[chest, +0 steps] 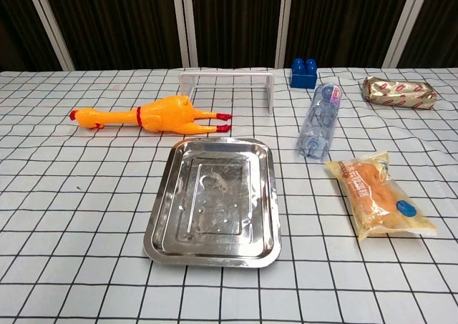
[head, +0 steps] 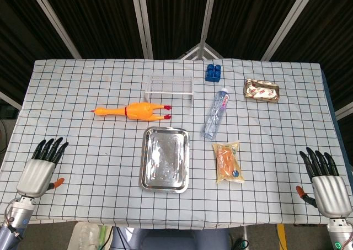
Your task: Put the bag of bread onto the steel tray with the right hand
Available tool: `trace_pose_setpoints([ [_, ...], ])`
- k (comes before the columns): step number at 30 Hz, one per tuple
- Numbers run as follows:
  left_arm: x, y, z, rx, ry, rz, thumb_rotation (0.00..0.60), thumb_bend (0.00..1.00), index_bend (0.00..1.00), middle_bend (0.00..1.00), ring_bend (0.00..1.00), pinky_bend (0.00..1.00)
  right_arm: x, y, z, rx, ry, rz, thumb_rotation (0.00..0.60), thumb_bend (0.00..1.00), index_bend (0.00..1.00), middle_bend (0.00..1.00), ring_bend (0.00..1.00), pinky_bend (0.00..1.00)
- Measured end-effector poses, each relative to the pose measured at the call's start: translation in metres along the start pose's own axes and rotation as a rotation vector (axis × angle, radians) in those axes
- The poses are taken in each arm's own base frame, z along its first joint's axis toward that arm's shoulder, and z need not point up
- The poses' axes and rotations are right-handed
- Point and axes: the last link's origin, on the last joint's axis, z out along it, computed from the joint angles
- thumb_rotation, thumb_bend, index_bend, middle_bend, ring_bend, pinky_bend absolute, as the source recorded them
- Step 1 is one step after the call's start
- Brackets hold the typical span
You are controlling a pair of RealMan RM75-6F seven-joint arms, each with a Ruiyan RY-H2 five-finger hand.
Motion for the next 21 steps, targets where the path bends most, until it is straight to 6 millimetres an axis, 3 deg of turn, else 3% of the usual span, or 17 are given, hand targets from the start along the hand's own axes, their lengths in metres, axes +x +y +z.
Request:
trace_pose_setpoints([
  [11, 0.004, 0.003, 0.003, -0.057, 0.089, -0.016, 0.600, 0.02, 0.00, 0.00, 0.00, 0.00, -0.004, -0.013, -0.003, 0.105, -0.046, 0.055, 0.600, 0.30, 0.00, 0.00, 0.00, 0.00],
  [21, 0.000, -0.007, 0.018, -0.018, 0.097, -0.030, 0.600, 0.02, 0.00, 0.00, 0.00, 0.00, -0.047, -0.070, 0.017, 0.399, -0.278, 0.017, 0.600, 0.30, 0.00, 0.00, 0.00, 0.00],
])
